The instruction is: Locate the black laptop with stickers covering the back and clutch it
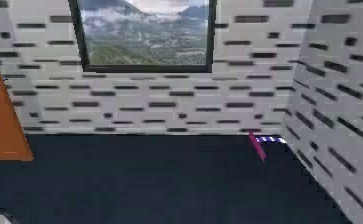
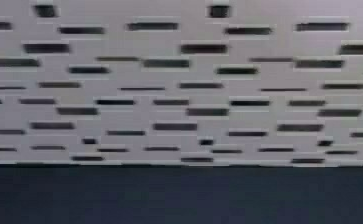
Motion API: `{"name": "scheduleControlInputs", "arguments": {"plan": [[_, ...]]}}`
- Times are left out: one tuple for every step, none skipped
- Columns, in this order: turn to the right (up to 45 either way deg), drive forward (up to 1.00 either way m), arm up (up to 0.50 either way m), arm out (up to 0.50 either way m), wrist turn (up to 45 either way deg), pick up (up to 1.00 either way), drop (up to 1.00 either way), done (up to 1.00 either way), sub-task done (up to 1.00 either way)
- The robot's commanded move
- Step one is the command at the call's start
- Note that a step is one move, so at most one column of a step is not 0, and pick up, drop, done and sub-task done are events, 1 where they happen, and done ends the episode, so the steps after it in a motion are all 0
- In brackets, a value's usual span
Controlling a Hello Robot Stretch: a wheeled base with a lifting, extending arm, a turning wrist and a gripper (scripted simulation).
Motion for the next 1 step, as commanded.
{"name": "scheduleControlInputs", "arguments": {"plan": [[0.0, 0.85, 0.00, 0.00, 0.0, 0.00, 0.00, 0.00, 0.00]]}}
